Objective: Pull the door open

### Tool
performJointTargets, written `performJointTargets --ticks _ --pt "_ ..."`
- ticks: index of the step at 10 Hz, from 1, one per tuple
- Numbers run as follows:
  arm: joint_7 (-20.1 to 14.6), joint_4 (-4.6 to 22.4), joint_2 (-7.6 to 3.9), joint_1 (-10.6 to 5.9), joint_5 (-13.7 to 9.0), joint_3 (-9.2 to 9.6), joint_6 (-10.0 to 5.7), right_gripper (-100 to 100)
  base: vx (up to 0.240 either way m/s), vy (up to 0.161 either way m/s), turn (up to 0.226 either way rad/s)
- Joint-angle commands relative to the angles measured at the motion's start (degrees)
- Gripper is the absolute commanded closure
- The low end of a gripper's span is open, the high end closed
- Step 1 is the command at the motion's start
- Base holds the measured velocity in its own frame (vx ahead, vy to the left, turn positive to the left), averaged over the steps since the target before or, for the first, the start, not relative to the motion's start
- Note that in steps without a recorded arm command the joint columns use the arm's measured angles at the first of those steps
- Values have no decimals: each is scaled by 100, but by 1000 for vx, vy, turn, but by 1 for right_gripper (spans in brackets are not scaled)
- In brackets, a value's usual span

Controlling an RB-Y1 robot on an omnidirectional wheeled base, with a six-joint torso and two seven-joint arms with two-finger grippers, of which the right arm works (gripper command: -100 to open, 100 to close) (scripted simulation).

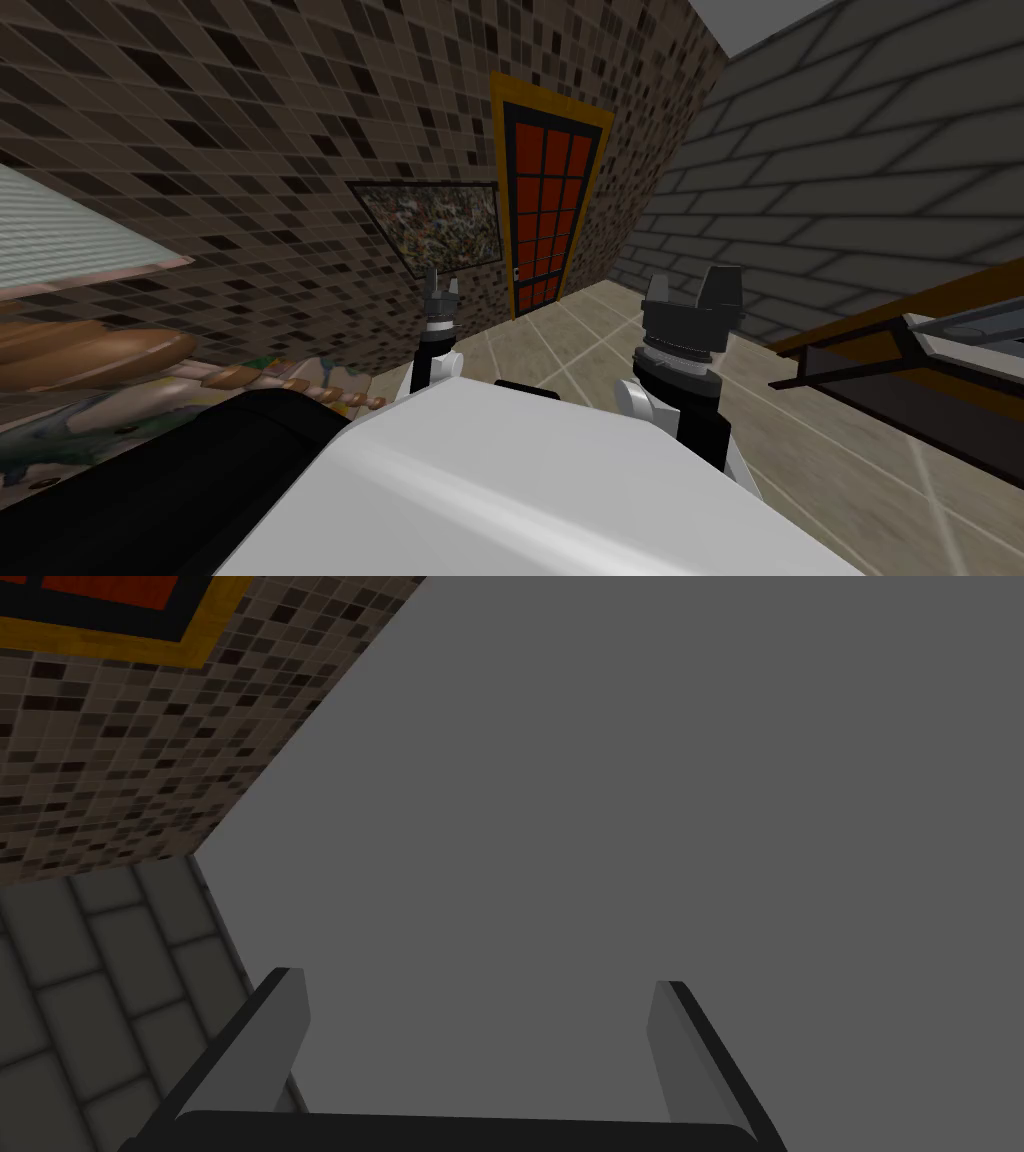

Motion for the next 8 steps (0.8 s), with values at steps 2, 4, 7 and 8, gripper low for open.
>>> performJointTargets --ticks 2,4,7,8 --pt "186 295 -54 -86 52 -29 -59 -100 57 9 74" --pt "346 550 -97 -160 98 -54 -110 -100 91 16 56" --pt "569 906 -150 -264 161 -89 -182 -100 90 20 60" --pt "644 1024 -168 -298 182 -101 -206 -100 62 16 66"
